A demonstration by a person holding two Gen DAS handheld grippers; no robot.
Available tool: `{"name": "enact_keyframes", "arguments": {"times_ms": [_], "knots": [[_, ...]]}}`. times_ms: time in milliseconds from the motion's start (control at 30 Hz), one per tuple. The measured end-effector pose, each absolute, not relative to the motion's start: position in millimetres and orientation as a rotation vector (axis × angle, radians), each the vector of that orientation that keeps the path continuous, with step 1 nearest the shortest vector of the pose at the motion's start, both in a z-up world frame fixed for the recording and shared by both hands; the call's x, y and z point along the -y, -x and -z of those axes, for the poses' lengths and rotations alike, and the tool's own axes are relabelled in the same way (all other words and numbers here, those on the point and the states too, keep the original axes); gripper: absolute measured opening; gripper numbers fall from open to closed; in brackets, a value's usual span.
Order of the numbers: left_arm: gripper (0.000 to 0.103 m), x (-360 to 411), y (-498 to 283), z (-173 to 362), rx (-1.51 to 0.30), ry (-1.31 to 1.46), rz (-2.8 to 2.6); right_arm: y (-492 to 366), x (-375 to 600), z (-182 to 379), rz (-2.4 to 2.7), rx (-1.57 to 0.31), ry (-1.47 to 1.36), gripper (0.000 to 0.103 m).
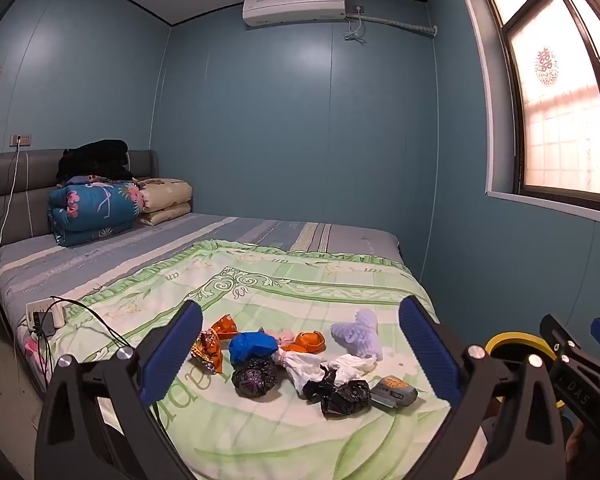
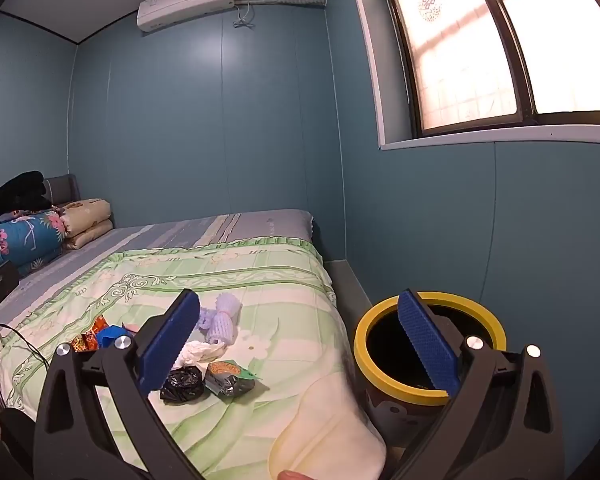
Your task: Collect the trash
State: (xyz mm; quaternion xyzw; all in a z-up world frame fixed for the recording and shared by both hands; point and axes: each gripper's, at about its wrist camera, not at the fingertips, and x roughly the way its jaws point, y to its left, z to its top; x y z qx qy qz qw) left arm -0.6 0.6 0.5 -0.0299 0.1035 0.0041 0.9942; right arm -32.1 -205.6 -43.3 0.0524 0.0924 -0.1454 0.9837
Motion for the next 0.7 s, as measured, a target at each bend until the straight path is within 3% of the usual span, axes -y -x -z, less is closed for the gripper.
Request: {"name": "enact_keyframes", "arguments": {"times_ms": [700], "knots": [[0.095,-7.7,-4.1,-0.9,-0.235,0.082,0.002,26.9,207.1,46.7,0.289,-0.202,-0.116,0.095]]}}
